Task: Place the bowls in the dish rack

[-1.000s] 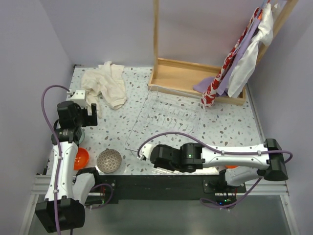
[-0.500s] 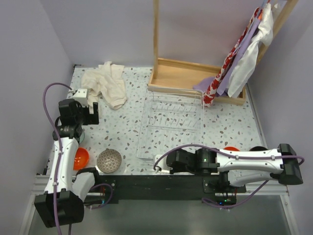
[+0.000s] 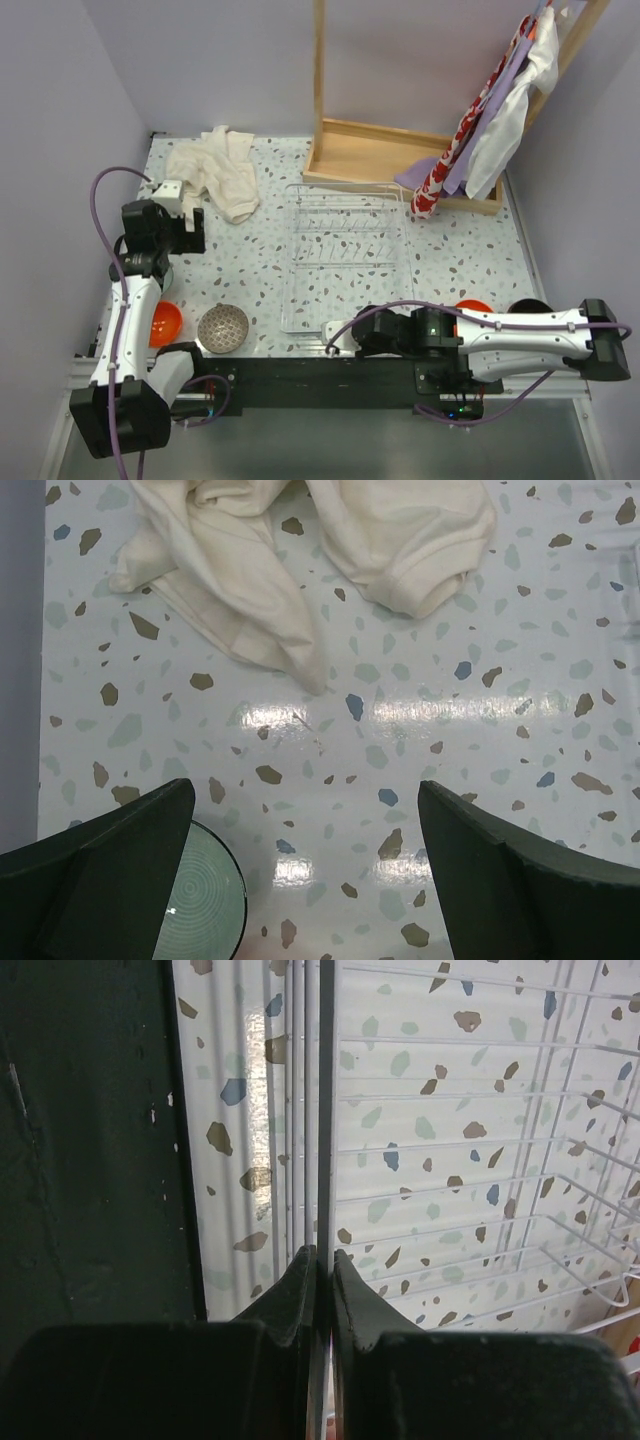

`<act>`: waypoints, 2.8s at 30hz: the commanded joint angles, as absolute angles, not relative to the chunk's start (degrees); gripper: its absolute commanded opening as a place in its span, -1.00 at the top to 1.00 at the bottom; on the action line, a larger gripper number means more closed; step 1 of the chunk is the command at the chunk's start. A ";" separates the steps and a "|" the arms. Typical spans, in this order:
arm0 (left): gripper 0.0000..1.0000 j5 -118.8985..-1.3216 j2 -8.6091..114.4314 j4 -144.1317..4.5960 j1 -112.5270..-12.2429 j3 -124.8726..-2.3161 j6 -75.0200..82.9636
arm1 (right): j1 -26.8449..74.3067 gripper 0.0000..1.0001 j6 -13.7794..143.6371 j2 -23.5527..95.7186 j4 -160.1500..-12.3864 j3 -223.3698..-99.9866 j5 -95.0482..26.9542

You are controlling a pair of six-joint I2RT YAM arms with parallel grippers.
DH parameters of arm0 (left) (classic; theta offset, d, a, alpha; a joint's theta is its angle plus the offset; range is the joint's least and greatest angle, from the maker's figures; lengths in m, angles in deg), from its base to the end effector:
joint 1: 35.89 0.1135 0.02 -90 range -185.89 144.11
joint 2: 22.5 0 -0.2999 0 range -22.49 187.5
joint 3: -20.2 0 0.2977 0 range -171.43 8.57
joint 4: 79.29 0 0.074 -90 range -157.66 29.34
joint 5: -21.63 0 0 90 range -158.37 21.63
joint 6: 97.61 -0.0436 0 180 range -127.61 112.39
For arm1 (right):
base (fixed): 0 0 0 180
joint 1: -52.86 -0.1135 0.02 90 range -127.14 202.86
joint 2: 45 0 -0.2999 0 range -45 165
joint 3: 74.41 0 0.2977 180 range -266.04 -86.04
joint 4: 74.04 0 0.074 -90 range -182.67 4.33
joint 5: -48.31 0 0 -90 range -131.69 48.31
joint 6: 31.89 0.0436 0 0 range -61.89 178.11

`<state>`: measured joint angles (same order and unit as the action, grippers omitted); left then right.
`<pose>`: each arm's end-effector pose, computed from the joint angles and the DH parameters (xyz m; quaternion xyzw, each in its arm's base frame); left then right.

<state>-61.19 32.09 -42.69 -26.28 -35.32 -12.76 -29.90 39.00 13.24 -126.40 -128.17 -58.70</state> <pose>0.2367 0.0346 0.2944 -0.0060 0.8884 0.0033 0.4590 0.0407 0.2188 0.2484 -0.7094 0.6301 0.0284 0.3145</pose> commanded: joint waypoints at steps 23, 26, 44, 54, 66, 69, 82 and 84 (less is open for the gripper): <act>-0.99 -55.17 29.89 -29.70 -33.34 -47.22 -30.20 | -16.75 -0.47 39.49 15.82 -133.48 -156.07 -53.30; -1.00 -59.21 30.85 -28.21 -32.99 -52.48 -27.74 | -16.84 -0.48 33.87 18.54 -134.98 -160.91 -41.98; -0.99 -62.04 49.22 -16.42 -15.42 -76.94 -10.43 | -22.11 -0.33 11.89 56.66 -136.64 -186.48 -18.93; -0.99 -60.72 48.61 -14.75 -13.12 -83.88 -9.63 | -26.24 -0.08 11.61 65.38 -129.10 -185.80 -19.71; -0.99 -60.64 44.39 -13.88 -12.59 -80.72 -9.98 | -28.09 0.10 9.95 74.53 -123.38 -187.39 -25.69; -0.99 -60.90 44.04 -13.61 -12.59 -80.46 -10.07 | -28.09 0.13 11.18 75.06 -122.41 -186.59 -25.69; -0.98 -60.47 43.68 -12.73 -12.42 -81.33 -11.73 | -28.09 0.17 13.46 73.83 -119.16 -184.92 -25.87; -0.77 -58.54 44.30 -12.12 -12.42 -81.77 -13.75 | -28.00 0.17 13.82 73.22 -118.90 -184.92 -25.60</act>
